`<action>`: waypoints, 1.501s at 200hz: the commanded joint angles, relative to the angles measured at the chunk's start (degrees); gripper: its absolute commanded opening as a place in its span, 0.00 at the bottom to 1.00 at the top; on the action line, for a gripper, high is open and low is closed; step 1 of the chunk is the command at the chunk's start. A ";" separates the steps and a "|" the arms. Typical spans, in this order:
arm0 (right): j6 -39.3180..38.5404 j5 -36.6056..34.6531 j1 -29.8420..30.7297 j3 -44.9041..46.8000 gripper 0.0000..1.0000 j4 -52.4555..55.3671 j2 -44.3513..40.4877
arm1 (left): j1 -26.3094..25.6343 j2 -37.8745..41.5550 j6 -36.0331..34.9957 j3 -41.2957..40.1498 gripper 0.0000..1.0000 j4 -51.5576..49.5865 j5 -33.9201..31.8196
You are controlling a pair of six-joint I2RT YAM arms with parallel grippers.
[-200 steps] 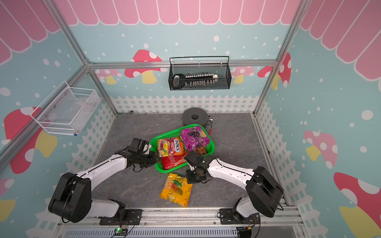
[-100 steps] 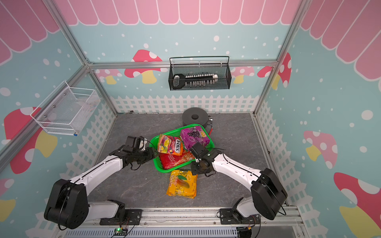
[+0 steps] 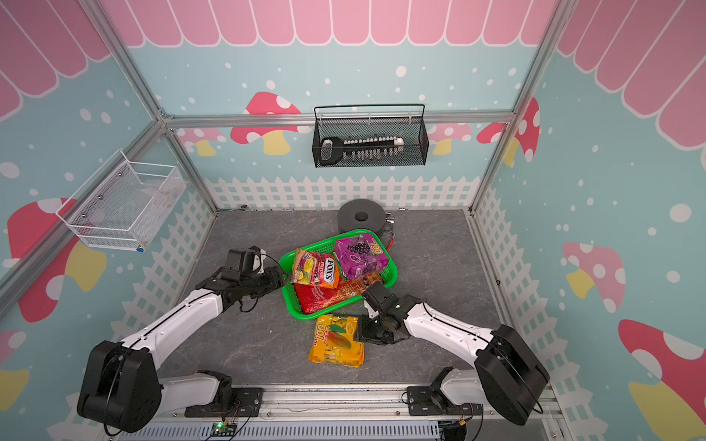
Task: Put the candies in the basket
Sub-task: Pick up the candy at the center of the board.
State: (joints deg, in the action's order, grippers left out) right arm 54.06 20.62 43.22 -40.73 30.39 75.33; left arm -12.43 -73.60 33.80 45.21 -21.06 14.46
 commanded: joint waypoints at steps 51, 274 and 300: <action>-2.02 -0.14 0.20 1.33 0.02 -0.81 0.65 | 0.40 -0.52 -0.99 2.43 0.68 3.06 0.38; -33.22 4.71 0.20 -40.27 0.00 11.02 -1.77 | 2.97 -7.41 -1.82 8.24 0.69 5.20 -0.26; -35.52 3.90 0.20 -48.24 0.00 10.39 3.75 | 3.76 -8.03 -1.11 8.37 0.69 5.60 0.53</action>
State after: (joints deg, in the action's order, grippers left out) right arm 22.41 23.09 43.24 -81.34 46.35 76.14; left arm -9.56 -81.49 32.77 52.42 -16.82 15.14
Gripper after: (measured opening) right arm 0.043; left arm 0.686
